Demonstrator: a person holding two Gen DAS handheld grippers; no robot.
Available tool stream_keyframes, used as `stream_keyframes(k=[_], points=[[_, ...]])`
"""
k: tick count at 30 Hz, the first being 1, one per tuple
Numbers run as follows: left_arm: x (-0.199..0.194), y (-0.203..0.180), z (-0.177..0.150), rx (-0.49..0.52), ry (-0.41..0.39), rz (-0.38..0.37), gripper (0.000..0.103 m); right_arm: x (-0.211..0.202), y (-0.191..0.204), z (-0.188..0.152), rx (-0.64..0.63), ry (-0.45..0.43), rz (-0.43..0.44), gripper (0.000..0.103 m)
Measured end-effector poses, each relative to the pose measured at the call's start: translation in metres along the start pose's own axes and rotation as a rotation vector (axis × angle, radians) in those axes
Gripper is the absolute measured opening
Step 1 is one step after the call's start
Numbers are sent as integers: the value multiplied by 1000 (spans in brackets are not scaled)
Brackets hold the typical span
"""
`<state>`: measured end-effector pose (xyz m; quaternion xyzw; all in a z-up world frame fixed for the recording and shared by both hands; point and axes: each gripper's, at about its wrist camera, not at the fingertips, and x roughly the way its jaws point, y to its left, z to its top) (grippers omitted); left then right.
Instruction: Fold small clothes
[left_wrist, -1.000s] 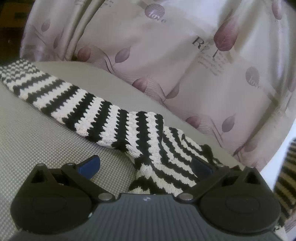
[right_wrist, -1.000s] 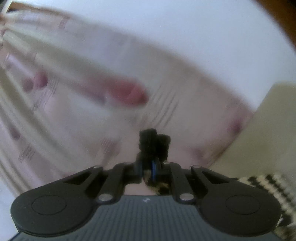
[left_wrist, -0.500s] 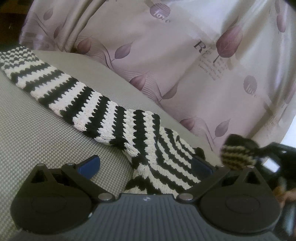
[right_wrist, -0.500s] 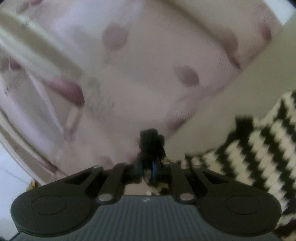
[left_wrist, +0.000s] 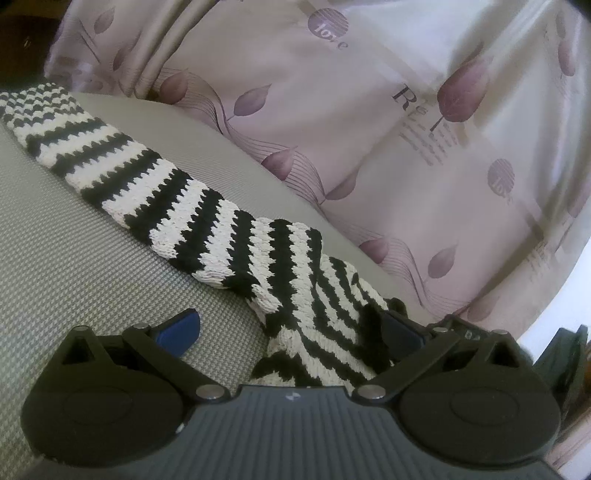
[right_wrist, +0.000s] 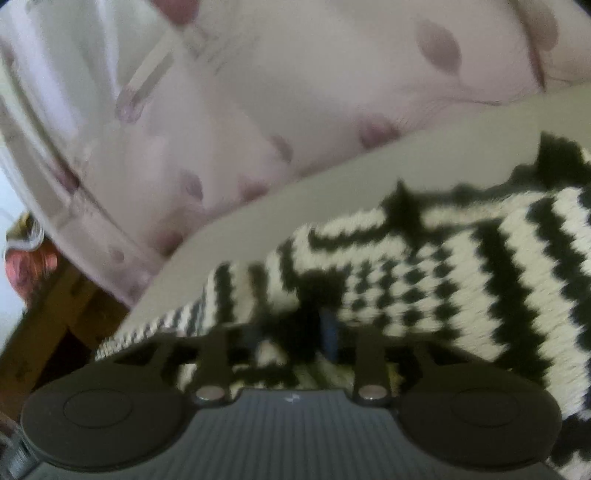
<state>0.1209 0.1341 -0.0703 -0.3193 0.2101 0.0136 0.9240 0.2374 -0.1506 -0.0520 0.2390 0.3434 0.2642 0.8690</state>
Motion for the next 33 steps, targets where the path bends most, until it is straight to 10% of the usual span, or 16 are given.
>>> stream_keyframes(k=[2, 11, 17, 26, 33], points=[[1, -1, 0, 3, 3, 4, 103, -1, 8, -5, -74, 3, 15, 76], [0, 2, 2, -2, 10, 3, 103, -66, 23, -17, -151, -47, 127, 77], [-8, 21, 24, -83, 84, -25, 102, -96, 26, -43, -378, -27, -118, 77], [-62, 126, 107, -213, -75, 156, 100, -110, 6, -61, -374, -10, -172, 81], [-55, 217, 163, -361, -79, 203, 73, -101, 14, -63, -418, 5, -201, 82]])
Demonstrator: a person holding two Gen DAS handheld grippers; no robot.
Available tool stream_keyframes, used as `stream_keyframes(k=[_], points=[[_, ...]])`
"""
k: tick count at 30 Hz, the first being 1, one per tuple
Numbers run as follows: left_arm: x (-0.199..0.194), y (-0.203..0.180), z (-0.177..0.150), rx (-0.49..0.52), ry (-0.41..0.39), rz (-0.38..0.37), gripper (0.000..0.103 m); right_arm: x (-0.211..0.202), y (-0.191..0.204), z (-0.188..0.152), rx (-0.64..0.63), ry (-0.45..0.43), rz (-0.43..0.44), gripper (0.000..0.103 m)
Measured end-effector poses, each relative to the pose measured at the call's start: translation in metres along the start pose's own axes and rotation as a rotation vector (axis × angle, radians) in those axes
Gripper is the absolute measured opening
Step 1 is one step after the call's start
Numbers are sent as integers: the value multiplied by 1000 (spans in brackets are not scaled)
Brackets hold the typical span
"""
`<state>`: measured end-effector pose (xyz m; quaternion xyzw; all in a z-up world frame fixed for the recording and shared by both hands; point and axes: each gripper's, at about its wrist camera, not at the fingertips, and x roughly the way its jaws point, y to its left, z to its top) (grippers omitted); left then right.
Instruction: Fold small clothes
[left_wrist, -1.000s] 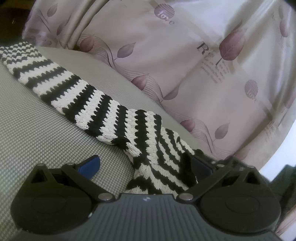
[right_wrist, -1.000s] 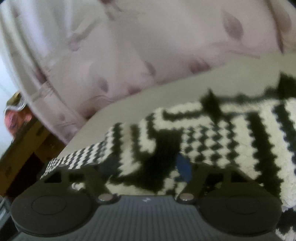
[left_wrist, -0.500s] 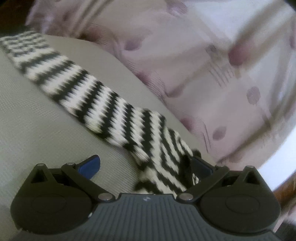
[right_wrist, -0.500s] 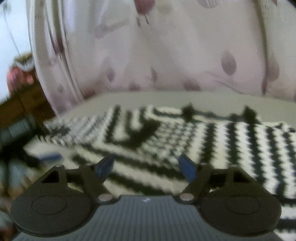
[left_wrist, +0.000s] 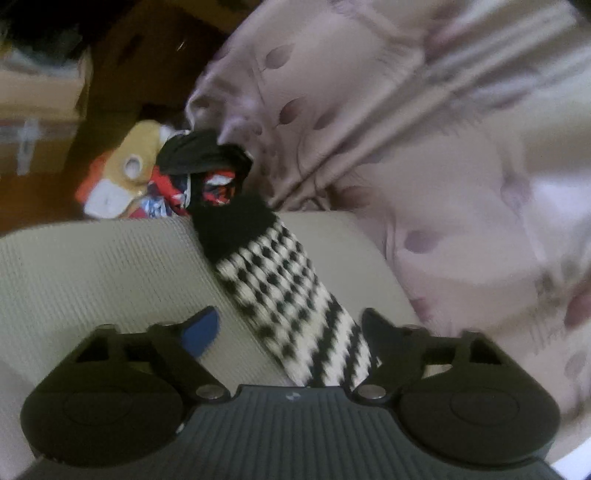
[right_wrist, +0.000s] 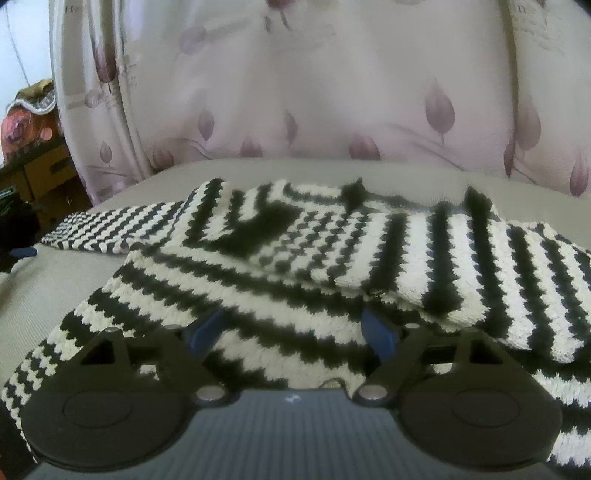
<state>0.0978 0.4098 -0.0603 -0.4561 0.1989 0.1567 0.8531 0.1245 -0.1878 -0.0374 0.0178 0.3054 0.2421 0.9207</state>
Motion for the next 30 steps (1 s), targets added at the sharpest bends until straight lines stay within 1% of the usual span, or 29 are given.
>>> stream_keyframes(k=[2, 5, 6, 7, 8, 9, 10, 12, 16, 18, 20, 23, 26, 30], points=[[11, 5, 14, 0, 25, -23, 70, 0, 2, 0, -9, 1, -5, 82], [27, 5, 26, 5, 56, -45, 69, 1, 2, 0, -12, 2, -12, 82], [32, 5, 28, 12, 57, -42, 52, 0, 2, 0, -13, 2, -13, 82], [35, 7, 29, 17, 62, -27, 22, 0, 2, 0, -13, 2, -14, 83], [43, 8, 30, 27, 76, 2, 3, 0, 2, 0, -14, 2, -15, 83], [49, 13, 28, 34, 70, 8, 7, 0, 2, 0, -15, 2, -15, 83], [48, 14, 26, 30, 54, 6, 7, 0, 2, 0, -14, 2, -14, 83], [43, 6, 24, 39, 17, 29, 7, 0, 1, -1, -6, 0, -9, 83], [29, -29, 18, 85, -43, -16, 7, -1, -10, 0, 53, -21, 11, 83], [19, -56, 14, 125, -68, -46, 7, -6, -19, -1, 112, -54, 14, 83], [10, -86, 8, 157, -84, -84, 7, -14, -30, -3, 184, -105, 8, 83], [-1, -135, -7, 180, -81, -156, 7, -27, -46, -6, 281, -166, 12, 83], [-13, -191, -31, 235, -57, -233, 7, -40, -55, -8, 327, -188, 11, 83], [-27, -263, -76, 296, -2, -348, 7, -59, -66, -12, 326, -199, -9, 83]])
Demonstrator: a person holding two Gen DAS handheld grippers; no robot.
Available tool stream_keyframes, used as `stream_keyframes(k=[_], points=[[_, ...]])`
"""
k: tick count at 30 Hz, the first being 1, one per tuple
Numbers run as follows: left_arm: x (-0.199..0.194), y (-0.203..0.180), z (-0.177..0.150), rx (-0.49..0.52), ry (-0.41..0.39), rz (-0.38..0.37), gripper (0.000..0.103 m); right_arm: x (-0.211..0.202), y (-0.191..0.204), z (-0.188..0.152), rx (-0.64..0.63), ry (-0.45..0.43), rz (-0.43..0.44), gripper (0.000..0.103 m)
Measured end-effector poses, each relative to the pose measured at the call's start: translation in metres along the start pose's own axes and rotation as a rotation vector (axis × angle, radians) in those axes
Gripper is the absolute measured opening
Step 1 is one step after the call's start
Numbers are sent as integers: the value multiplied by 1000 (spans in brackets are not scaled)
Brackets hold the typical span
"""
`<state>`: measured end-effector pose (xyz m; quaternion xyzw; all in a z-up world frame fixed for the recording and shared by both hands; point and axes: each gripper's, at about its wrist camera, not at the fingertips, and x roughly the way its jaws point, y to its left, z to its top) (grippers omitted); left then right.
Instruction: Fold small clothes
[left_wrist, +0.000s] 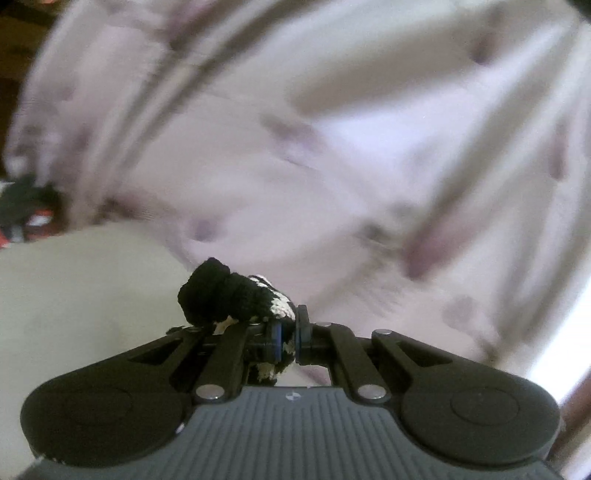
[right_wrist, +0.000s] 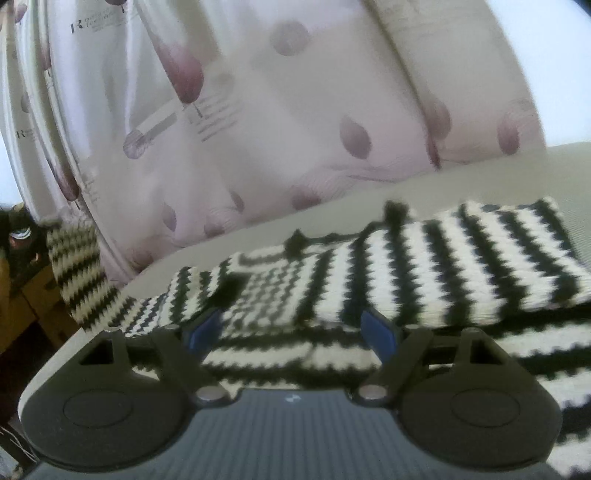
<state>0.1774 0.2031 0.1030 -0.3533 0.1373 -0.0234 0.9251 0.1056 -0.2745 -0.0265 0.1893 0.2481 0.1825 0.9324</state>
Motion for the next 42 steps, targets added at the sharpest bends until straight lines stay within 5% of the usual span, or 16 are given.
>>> stream_keyframes(k=[6, 11, 21, 23, 25, 26, 29, 33, 39, 42], points=[[42, -103, -66, 52, 147, -156, 7, -33, -34, 3, 48, -45, -40, 83], [87, -159, -145, 73, 288, -214, 6, -57, -65, 3, 93, -89, -68, 83], [155, -194, -290, 241, 567, -357, 9, -79, -104, -2, 171, -136, -60, 83], [160, -188, -301, 259, 597, -409, 36, -79, -107, -2, 180, -134, -50, 83], [154, -182, -305, 244, 596, -462, 96, -80, -108, -4, 172, -132, -42, 83], [148, -179, -303, 232, 573, -483, 103, -80, -108, -5, 167, -130, -39, 83], [133, -171, -290, 232, 543, -551, 103, -79, -107, -4, 159, -133, -39, 83], [119, -154, -273, 240, 514, -520, 103, -79, -102, 4, 142, -140, -34, 83], [92, -85, -251, 318, 398, -288, 103, -52, -81, 27, 39, -103, -42, 83], [94, -49, -245, 300, 343, -189, 103, -14, -49, 29, -117, -39, -94, 83]])
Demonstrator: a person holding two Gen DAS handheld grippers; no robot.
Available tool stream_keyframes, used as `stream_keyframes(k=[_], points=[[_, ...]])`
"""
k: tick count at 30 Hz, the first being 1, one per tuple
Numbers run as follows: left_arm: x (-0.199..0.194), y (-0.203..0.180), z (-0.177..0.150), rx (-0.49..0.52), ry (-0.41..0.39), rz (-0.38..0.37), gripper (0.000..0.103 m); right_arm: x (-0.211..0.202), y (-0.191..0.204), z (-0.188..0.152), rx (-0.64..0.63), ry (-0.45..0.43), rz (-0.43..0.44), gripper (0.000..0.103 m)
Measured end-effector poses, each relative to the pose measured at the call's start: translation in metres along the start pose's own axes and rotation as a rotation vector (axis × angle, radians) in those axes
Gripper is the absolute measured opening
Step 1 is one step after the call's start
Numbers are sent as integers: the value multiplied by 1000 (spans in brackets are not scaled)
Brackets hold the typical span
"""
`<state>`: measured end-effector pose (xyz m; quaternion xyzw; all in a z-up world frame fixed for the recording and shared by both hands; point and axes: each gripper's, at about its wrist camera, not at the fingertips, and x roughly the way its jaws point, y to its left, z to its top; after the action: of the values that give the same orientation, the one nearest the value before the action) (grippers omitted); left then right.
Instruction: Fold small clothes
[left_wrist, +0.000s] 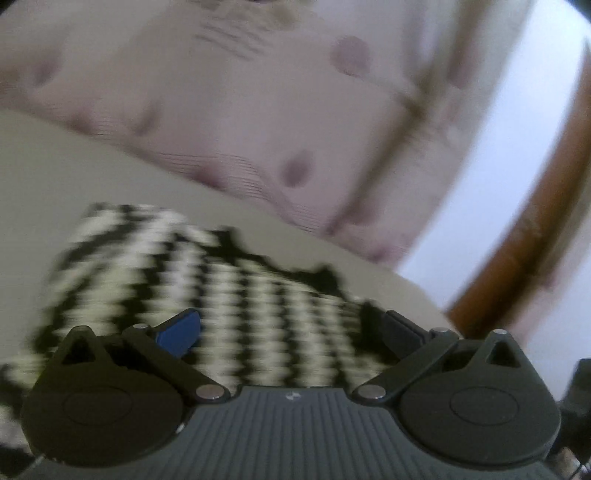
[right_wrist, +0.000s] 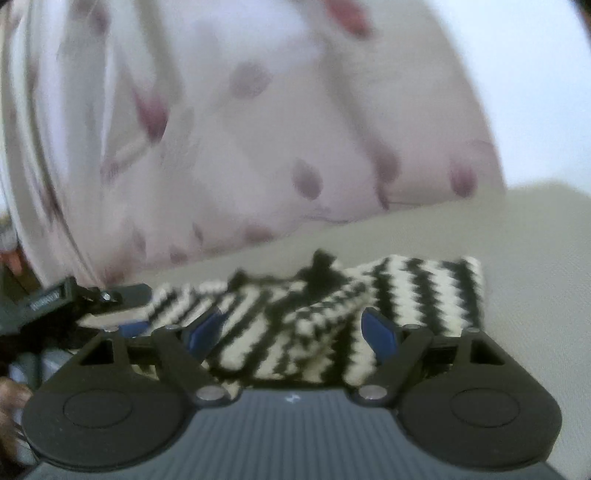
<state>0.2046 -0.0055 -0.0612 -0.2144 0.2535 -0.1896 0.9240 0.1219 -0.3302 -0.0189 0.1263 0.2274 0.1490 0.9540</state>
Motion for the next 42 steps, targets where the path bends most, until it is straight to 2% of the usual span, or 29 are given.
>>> stream_keyframes(k=[3, 4, 5, 6, 9, 10, 12, 13, 14, 15, 16, 18, 21, 23, 24, 26, 28, 29, 30, 31, 32, 33, 34, 35, 38, 40, 42], points=[[4, 23, -9, -22, -33, 68, 103, 41, 30, -3, -217, 43, -141, 81], [5, 27, -11, -43, -30, 79, 102, 57, 30, -4, -264, 65, -188, 63], [2, 28, -9, -53, -38, 76, 103, 63, 22, -2, -237, 74, -209, 36], [-1, 27, -9, -45, -53, 75, 103, 61, 4, 3, -124, 64, -212, 34], [4, 24, -12, -17, -54, 70, 103, 29, -62, 1, 274, -29, -235, 36], [1, 22, -15, -11, -57, 68, 103, 22, -78, -2, 357, -33, -219, 37], [0, 22, -13, -19, -64, 65, 103, 9, -107, -11, 505, -45, -111, 38], [-2, 22, -12, -25, -66, 63, 103, 4, -113, -14, 542, -57, -45, 38], [-3, 23, -12, -34, -68, 63, 103, 2, -117, -15, 559, -54, 26, 48], [-4, 24, -12, -44, -70, 64, 103, 2, -118, -14, 557, -45, 50, 55], [-2, 26, -11, -54, -69, 66, 103, 3, -118, -12, 540, -33, 35, 69], [-3, 28, -11, -66, -70, 65, 103, 8, -119, -7, 496, -32, 3, 72], [-2, 27, -11, -63, -69, 72, 103, 26, -126, 3, 493, 3, 49, 71], [-2, 26, -11, -61, -70, 74, 103, 39, -123, 10, 425, 48, 33, 70], [-2, 27, -11, -63, -71, 72, 103, 45, -121, 15, 400, 62, 30, 65], [-2, 28, -11, -71, -74, 73, 103, 60, -114, 20, 322, 102, 46, 23], [-2, 29, -11, -74, -78, 76, 103, 72, -105, 25, 246, 143, 12, 13], [-3, 29, -11, -75, -85, 81, 103, 73, -101, 27, 226, 139, 11, 12], [-4, 29, -12, -78, -93, 87, 103, 68, -97, 33, 218, 95, 23, 12], [-5, 29, -12, -81, -102, 94, 103, 57, -94, 40, 219, 30, 37, 11], [-6, 30, -11, -87, -107, 98, 103, 39, -95, 49, 246, -83, 66, 11], [-6, 31, -11, -92, -106, 99, 103, 25, -99, 54, 281, -152, 65, 11], [-5, 31, -11, -91, -105, 100, 103, 17, -105, 55, 307, -184, 44, 11], [-5, 30, -11, -87, -107, 106, 103, 18, -108, 53, 304, -173, 15, 11], [-3, 30, -10, -86, -94, 119, 103, 46, -121, 30, 323, -10, -51, 11], [-3, 31, -10, -89, -94, 121, 103, 57, -128, 19, 357, 40, -63, 11], [-2, 30, -10, -86, -94, 126, 103, 57, -129, 16, 388, 48, -67, 11]])
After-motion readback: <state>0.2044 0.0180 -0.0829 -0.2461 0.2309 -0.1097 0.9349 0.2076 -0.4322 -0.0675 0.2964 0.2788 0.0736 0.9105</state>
